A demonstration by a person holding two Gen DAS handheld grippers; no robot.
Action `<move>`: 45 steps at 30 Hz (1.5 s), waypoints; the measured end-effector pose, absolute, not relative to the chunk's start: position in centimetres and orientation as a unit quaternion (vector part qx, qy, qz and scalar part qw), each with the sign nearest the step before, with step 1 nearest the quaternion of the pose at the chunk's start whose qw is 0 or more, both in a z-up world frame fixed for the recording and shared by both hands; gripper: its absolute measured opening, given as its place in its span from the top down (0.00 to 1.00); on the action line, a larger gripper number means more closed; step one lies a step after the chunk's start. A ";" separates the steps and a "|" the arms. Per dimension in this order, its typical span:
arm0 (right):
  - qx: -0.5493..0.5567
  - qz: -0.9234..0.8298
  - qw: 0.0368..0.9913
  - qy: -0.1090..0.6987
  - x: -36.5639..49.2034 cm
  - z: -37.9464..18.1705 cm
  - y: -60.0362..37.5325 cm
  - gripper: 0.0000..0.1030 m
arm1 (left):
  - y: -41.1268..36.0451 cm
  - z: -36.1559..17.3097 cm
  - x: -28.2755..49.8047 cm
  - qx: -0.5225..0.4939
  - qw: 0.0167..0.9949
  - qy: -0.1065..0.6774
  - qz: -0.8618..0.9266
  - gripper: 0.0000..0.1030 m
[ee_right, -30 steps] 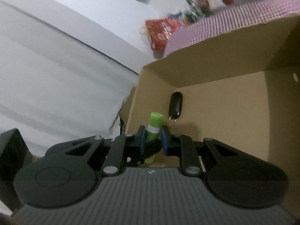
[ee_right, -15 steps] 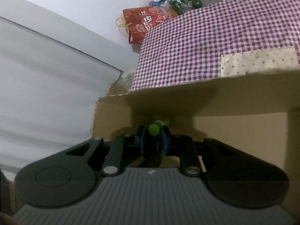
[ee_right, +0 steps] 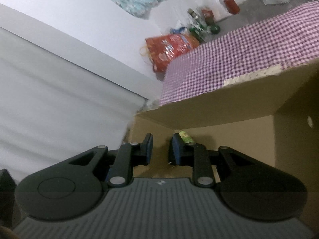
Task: Organize rigid objects
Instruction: 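Carry the green glue stick with the right tool and release it in the box, then return the right tool and grasp the black cylindrical case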
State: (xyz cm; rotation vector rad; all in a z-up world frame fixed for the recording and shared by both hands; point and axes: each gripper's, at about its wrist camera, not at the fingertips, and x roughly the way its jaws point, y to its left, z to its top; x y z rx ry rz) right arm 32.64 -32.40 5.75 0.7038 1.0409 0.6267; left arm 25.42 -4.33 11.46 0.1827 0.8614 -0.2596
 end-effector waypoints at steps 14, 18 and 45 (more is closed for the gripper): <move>0.333 0.344 0.778 0.407 13.1 7.7 -41.3 0.73 | -2.5 8.8 11.3 0.088 0.898 0.387 -0.191 0.52; 0.317 0.310 0.781 0.439 9.4 3.4 -41.0 0.72 | -3.4 4.6 8.9 0.052 0.887 0.407 -0.210 0.52; 0.232 0.267 0.767 0.536 8.2 -4.4 -35.3 0.83 | -5.3 -4.0 8.7 -0.051 0.838 0.483 -0.250 0.66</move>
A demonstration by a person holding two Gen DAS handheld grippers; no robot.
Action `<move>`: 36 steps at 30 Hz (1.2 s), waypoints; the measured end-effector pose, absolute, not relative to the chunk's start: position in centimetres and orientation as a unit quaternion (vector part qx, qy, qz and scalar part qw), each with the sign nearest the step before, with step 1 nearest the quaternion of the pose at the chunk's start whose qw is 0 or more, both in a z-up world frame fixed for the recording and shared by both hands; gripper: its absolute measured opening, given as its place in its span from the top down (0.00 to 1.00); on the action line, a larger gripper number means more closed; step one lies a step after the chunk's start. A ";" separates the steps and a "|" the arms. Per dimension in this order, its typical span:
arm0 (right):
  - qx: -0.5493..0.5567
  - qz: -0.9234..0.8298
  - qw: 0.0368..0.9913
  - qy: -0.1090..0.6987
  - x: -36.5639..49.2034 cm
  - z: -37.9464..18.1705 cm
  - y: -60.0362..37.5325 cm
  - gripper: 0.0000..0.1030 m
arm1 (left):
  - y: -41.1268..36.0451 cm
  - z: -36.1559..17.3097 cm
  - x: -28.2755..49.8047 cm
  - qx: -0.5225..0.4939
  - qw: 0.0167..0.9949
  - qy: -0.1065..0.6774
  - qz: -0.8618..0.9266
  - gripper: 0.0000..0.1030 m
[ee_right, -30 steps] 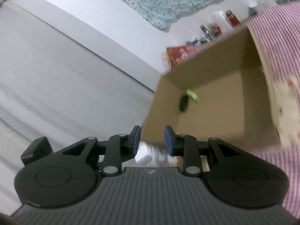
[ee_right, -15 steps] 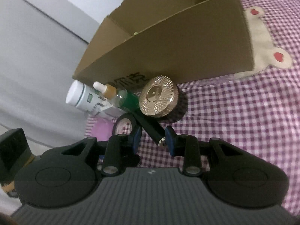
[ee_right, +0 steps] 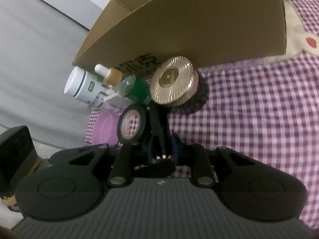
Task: Organize rigid objects
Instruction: 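Return the right tool and grasp the black cylindrical case, then carry the black cylindrical case with the right tool and drop it in the box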
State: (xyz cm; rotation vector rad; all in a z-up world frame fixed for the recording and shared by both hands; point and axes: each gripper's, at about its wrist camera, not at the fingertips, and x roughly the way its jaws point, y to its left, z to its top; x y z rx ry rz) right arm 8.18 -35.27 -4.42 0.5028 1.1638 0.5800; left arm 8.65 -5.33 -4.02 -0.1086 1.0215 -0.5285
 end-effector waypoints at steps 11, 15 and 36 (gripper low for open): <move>0.267 0.271 0.730 0.568 4.0 -5.1 -36.1 0.80 | -5.5 -3.7 4.9 -0.012 0.832 0.482 -0.274 0.65; 0.268 0.258 0.744 0.555 3.8 -4.4 -37.0 0.80 | -5.1 -3.2 4.7 0.003 0.841 0.471 -0.267 0.62; 0.364 0.265 0.703 0.550 6.7 -7.1 -37.5 0.75 | -5.1 -4.0 7.8 -0.046 0.831 0.483 -0.273 0.60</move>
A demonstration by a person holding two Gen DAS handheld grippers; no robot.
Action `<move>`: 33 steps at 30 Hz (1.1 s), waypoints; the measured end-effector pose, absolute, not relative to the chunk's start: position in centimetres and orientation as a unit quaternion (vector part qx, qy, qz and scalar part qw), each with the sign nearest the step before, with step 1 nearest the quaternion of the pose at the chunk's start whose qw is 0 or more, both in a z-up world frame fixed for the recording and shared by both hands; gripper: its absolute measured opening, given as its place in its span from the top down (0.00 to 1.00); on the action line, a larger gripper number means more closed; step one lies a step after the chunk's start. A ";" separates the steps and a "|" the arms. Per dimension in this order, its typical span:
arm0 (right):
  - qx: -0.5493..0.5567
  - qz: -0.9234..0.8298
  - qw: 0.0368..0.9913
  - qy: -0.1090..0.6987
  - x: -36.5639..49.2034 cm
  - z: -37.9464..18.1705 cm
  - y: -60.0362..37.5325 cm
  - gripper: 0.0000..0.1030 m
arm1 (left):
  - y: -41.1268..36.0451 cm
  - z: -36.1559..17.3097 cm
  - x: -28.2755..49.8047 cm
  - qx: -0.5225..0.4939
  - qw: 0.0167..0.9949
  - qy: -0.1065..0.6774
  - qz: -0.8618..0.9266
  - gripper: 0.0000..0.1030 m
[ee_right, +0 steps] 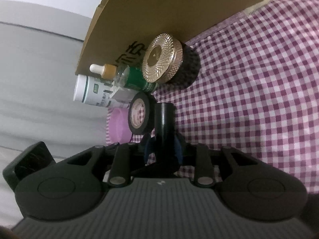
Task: Organize rigid objects
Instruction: 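Carry the black cylindrical case with the right tool and drop it in the box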
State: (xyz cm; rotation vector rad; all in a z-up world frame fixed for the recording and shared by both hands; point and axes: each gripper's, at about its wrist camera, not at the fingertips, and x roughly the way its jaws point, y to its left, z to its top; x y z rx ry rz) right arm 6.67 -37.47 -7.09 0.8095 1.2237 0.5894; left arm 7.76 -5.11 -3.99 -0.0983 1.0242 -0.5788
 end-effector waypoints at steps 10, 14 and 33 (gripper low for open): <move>0.364 0.258 0.719 0.533 5.3 -6.1 -36.7 0.78 | -5.2 -2.7 6.3 -0.053 0.830 0.478 -0.283 0.76; 0.353 0.264 0.732 0.520 4.9 -4.0 -36.0 0.78 | -4.7 -0.6 5.6 -0.057 0.840 0.460 -0.282 0.77; 0.280 0.357 0.755 0.474 20.2 9.0 -27.6 0.79 | -0.1 11.8 18.1 -0.048 0.880 0.423 -0.212 0.77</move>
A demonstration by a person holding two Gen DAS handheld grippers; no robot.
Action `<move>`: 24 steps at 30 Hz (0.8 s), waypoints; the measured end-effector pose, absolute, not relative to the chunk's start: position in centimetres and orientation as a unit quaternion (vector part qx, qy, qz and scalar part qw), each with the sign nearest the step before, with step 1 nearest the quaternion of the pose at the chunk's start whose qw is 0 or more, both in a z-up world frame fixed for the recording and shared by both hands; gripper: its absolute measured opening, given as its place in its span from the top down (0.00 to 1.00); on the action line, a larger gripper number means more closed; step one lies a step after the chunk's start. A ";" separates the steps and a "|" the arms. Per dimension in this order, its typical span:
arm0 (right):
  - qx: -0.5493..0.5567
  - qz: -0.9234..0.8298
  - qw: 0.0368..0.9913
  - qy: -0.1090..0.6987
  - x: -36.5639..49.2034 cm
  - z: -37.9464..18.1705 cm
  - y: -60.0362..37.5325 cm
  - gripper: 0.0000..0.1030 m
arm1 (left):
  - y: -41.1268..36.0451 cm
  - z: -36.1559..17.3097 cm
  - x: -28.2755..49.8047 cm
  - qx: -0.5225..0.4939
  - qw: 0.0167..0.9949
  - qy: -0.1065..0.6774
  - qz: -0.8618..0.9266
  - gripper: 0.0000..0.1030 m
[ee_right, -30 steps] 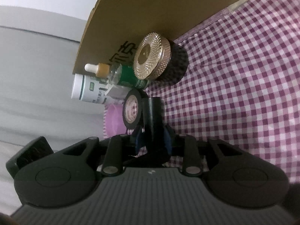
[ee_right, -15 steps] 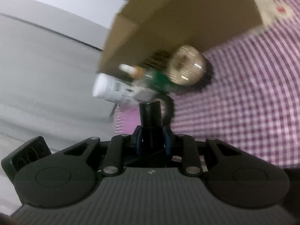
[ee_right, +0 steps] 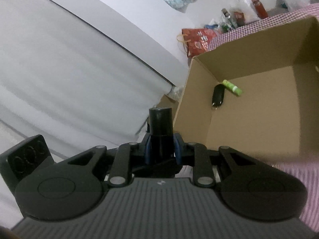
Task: Organize rigid objects
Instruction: 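Carry the black cylindrical case with the right tool and drop it in the box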
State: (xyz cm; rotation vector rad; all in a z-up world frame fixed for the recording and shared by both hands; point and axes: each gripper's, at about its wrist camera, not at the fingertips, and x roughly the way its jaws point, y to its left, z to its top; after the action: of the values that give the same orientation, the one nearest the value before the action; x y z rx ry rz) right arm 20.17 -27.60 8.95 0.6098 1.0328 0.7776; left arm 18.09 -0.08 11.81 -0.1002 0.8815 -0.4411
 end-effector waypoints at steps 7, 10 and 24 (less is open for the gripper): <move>0.292 0.323 0.701 0.565 27.8 3.7 -25.6 0.79 | 0.9 7.2 24.3 -0.051 0.843 0.506 -0.177 0.77; 0.282 0.307 0.690 0.591 29.7 1.8 -24.6 0.79 | 0.6 6.0 25.1 -0.023 0.841 0.518 -0.158 0.77; 0.238 0.272 0.674 0.644 32.4 -2.1 -21.5 0.71 | 1.0 6.9 24.5 0.002 0.855 0.499 -0.143 0.57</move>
State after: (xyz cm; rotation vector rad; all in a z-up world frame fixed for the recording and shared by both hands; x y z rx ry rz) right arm 32.36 -21.54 -2.08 0.5345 1.4501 0.6115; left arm 24.50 1.00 6.93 0.0035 1.0483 -0.3007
